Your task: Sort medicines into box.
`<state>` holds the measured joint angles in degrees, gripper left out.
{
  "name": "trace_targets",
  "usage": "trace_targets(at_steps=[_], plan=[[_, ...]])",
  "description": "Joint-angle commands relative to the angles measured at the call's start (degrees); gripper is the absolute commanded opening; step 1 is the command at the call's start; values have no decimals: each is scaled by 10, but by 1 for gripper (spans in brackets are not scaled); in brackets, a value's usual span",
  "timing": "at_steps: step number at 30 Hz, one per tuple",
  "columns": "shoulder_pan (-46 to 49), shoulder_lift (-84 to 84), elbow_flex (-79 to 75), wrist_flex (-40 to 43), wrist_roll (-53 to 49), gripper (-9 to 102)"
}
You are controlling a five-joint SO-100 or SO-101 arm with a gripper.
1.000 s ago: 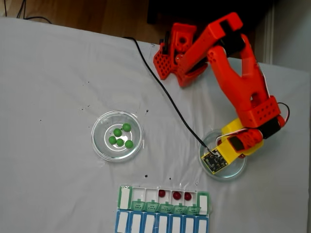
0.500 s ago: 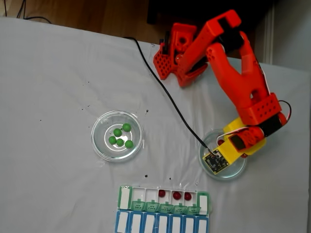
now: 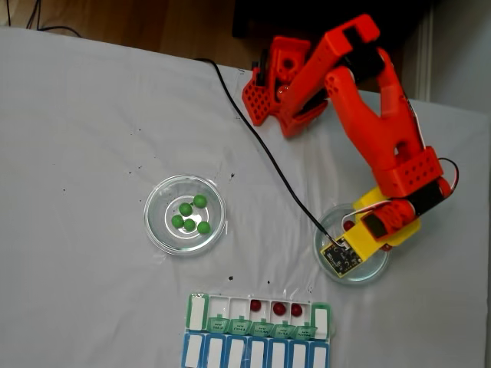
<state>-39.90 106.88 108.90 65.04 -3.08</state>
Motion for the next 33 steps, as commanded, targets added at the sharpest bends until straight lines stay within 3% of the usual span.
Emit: trace_targets(at_steps=[1, 12, 33], plan=[[5, 12, -4, -11, -6, 15], [8, -18, 13, -50, -6, 15], [4, -20, 16, -27, -12, 17]])
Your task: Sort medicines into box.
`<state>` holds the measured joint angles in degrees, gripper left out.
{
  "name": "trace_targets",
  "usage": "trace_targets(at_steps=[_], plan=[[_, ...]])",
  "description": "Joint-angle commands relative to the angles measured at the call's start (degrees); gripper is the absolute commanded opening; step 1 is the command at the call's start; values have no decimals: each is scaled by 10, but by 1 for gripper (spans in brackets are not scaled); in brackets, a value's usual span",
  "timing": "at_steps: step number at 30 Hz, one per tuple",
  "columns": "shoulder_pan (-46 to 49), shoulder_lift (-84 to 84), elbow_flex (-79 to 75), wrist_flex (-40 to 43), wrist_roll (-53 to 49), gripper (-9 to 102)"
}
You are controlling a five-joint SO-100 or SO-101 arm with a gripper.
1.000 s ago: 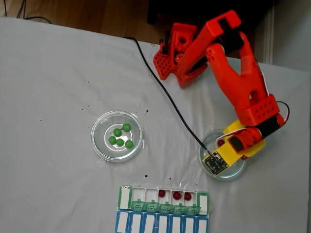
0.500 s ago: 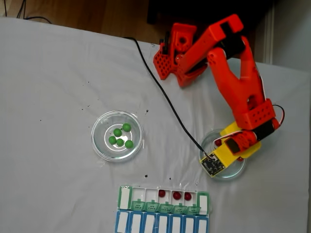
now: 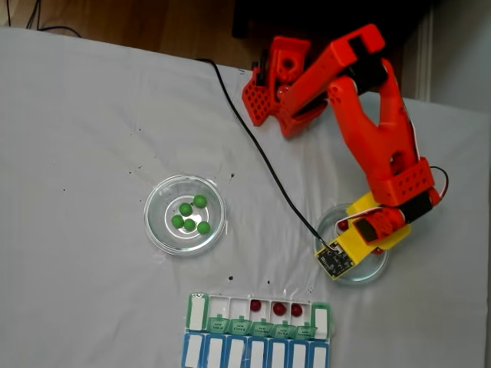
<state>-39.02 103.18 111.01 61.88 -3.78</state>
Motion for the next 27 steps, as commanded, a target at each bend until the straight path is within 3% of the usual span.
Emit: trace_targets(at_steps=[1, 13, 27], plan=[[-5, 18, -5, 9, -5, 17], [-16, 23, -38, 72, 3, 14], [-25, 18, -47, 85, 8, 17]])
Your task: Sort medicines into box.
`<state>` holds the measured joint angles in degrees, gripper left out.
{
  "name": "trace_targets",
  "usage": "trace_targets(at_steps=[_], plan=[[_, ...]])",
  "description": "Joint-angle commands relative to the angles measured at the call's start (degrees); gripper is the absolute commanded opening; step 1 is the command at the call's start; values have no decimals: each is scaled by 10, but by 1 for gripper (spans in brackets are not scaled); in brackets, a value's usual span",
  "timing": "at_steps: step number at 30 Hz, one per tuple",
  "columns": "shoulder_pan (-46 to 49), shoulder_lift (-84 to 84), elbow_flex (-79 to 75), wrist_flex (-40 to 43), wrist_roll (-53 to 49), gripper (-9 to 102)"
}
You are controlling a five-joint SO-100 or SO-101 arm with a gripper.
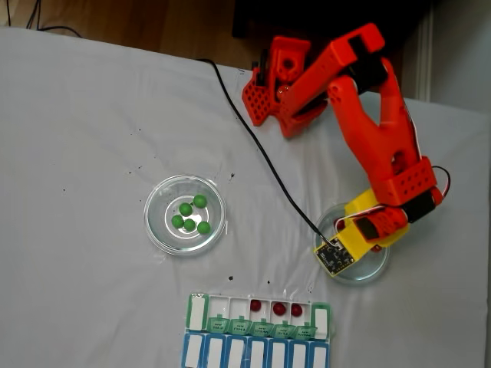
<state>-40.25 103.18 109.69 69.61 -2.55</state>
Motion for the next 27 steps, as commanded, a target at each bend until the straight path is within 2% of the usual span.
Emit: trace_targets(at_steps=[1, 8, 21, 27], plan=[[-12, 17, -34, 8, -5, 18], [-10, 15, -43, 25, -13, 25], [-42, 79, -4, 35, 5, 20], [-42, 47, -22, 40, 14, 20]])
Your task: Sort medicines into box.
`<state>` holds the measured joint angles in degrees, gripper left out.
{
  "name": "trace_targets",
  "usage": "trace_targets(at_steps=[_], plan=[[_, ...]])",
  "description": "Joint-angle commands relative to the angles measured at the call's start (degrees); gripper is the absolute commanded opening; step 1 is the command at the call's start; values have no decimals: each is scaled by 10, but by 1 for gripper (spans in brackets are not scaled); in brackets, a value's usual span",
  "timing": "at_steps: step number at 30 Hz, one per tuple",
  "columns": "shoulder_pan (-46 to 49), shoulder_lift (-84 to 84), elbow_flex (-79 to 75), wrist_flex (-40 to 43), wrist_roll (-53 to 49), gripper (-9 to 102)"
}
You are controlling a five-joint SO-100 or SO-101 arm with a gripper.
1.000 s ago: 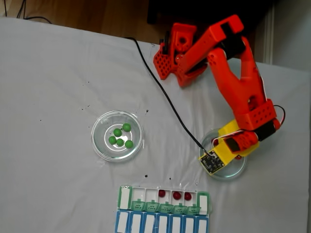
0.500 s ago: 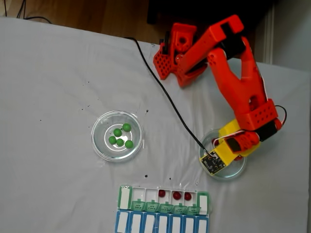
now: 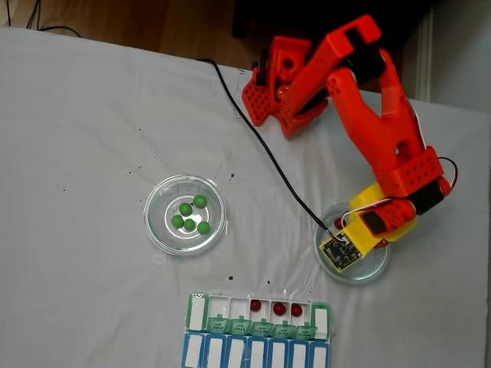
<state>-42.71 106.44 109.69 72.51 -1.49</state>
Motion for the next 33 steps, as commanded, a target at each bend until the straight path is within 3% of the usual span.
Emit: trace_targets(at_steps=[1, 11, 33], plan=[[-18, 8, -25, 11, 5, 20], [-18, -70, -58, 14, 14, 18], [-7, -55, -111, 67, 14, 16]])
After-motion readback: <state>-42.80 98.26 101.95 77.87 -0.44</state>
